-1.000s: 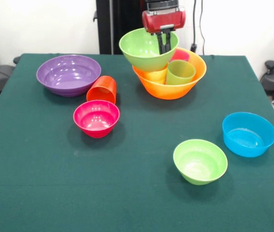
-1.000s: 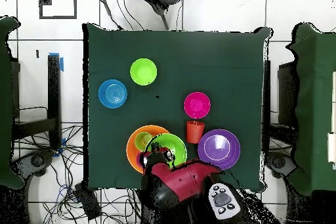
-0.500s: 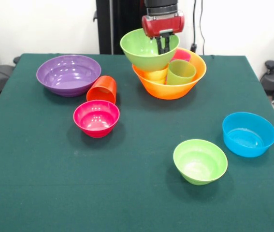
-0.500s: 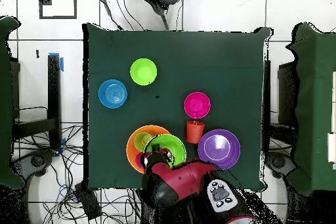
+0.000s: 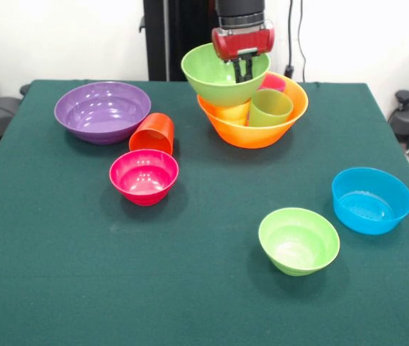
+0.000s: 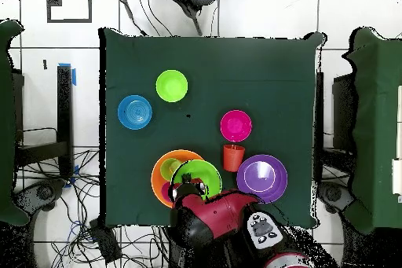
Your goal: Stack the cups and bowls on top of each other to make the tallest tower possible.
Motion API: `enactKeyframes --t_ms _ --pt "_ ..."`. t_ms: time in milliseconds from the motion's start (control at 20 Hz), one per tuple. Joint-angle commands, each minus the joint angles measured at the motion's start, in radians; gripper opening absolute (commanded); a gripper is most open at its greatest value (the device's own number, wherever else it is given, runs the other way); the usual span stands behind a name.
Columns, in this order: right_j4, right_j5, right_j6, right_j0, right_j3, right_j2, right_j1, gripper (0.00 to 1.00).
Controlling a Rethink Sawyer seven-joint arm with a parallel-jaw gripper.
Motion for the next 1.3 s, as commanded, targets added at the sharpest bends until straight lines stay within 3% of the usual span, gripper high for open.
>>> enactKeyframes --t_ms 50,850,1050,1300 --pt "0.042 -0.029 0.130 0.020 -0.057 0.048 0.038 0.00" --pt "0.034 -0.141 0.182 -0.057 0.035 0.155 -0.054 0.00" --pt "0.046 -0.132 0.183 -0.058 0.045 0.182 -0.054 0.00" --pt "0.061 -0.026 0.152 -0.067 0.032 0.228 -0.020 0.00"
